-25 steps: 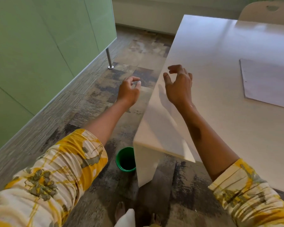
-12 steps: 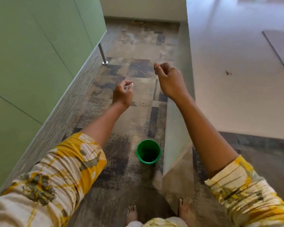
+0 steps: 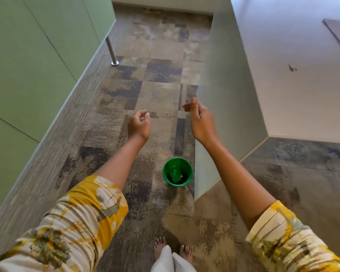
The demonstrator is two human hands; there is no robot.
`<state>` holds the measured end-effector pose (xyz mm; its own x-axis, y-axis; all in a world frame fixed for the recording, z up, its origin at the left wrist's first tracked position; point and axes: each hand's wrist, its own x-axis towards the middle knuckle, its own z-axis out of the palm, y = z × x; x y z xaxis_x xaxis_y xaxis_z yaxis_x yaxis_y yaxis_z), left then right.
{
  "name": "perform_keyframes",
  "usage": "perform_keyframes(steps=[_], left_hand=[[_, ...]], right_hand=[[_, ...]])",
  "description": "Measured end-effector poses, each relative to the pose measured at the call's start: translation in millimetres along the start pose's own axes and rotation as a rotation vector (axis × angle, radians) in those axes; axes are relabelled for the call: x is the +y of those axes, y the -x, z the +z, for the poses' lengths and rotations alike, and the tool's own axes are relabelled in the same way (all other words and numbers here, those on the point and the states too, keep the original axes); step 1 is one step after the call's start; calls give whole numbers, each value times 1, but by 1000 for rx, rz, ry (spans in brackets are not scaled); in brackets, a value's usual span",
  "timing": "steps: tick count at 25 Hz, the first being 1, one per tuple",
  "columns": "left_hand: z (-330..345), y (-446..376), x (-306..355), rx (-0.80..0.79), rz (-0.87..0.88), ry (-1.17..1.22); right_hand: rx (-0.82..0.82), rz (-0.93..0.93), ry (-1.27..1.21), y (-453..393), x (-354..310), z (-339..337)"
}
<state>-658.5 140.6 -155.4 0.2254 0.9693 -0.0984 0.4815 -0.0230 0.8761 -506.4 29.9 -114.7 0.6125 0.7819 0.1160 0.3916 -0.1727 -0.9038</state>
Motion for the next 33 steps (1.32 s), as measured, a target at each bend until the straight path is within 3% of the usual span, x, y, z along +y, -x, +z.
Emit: perform_keyframes(steps=[5, 11, 16, 20, 23, 28, 33], left_hand=[[49, -8, -75, -9, -6, 47], [131, -33, -235, -6, -47, 70], [219, -57, -385, 9, -180, 74], [277, -71, -486, -24, -281, 39], [312, -94, -531, -132, -336, -13], [359, -112, -561, -297, -428, -60], [376, -109, -567, -264, -556, 120]], right_hand=[[-19, 158, -6, 11, 113, 51], [-103, 232, 102, 8, 288, 146], [-140, 265, 309, 11, 459, 219], [-185, 293, 632, 21, 574, 253], [-170, 408, 682, 13, 625, 261], [-162, 711, 523, -1, 668, 268], [-88, 716, 491, -4, 673, 261]])
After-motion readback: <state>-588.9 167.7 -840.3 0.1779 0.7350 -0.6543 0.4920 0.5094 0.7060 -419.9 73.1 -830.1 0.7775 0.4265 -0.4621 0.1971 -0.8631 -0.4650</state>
